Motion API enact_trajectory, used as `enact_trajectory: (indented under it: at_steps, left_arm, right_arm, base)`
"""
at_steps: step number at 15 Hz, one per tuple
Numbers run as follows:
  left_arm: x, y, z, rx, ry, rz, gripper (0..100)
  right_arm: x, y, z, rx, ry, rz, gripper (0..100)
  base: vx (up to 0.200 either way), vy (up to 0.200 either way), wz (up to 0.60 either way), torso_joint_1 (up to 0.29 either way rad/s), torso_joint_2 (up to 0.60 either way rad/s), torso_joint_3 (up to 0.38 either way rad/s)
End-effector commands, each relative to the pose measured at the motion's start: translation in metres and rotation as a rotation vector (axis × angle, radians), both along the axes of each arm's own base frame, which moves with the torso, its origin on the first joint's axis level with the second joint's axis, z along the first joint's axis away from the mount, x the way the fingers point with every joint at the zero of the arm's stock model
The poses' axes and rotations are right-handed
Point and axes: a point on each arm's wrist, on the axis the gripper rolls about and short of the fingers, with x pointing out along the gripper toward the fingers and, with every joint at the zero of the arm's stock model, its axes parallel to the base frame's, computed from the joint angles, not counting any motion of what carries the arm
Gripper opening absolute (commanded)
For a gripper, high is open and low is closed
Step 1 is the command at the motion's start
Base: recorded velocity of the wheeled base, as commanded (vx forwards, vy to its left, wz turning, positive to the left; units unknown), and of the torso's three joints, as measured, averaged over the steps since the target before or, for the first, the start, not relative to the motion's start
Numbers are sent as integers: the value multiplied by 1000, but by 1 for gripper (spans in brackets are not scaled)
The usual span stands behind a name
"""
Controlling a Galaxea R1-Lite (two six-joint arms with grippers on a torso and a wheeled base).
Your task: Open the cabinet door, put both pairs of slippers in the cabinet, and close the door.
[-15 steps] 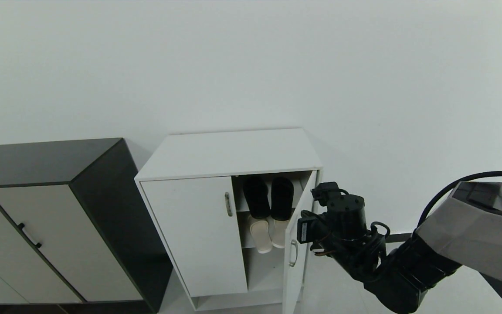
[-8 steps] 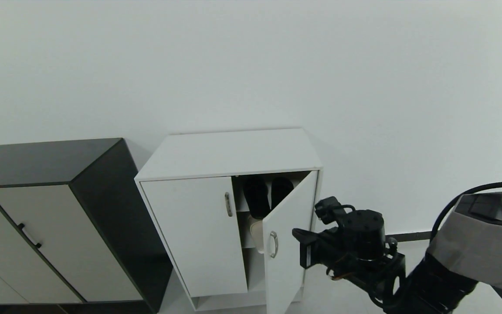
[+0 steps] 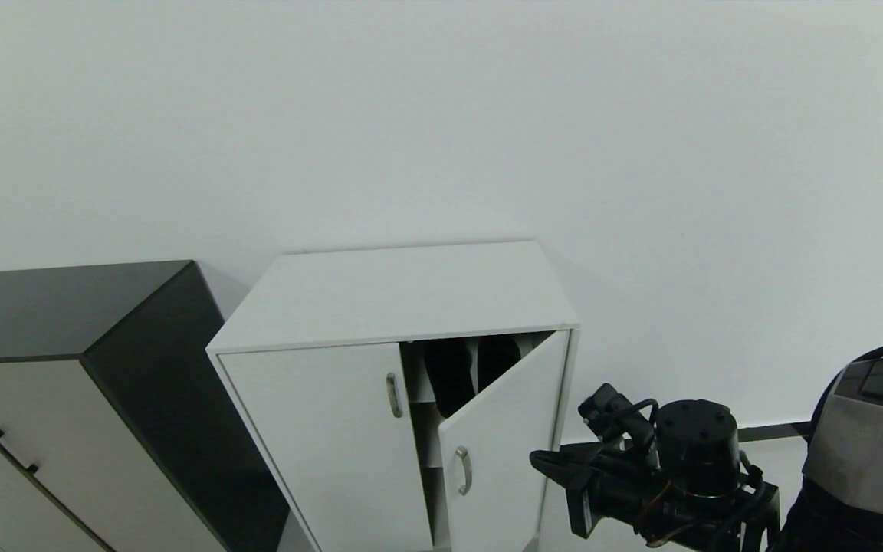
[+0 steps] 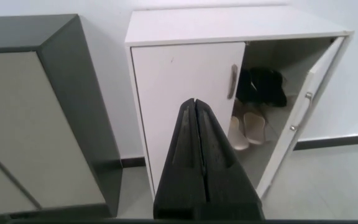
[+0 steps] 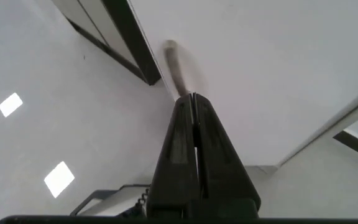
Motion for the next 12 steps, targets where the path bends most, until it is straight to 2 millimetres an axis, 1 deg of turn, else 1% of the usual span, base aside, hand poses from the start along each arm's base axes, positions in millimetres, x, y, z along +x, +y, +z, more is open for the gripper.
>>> enact_trajectory:
  at_steps: [1,3,7,12]
  left_arm:
    - [0,0,0,0,0,0,0]
    - [0,0,0,-2,0,1,0]
    - [0,0,0,0,0,1,0]
    - [0,0,0,0,1,1,0]
  right_arm:
    - [0,2,-4,-8,8,2,0]
    - [2,7,-9,-16,11,-1,0]
    - [23,21,-12,7,-23,-26,0]
    - [42,33,-19,26,-44,-37,0]
  base:
    - [200,0,0,2,2,2]
    - [0,0,0,0,0,0]
    - [0,0,0,0,0,0]
    - [0,0,0,0,0,0]
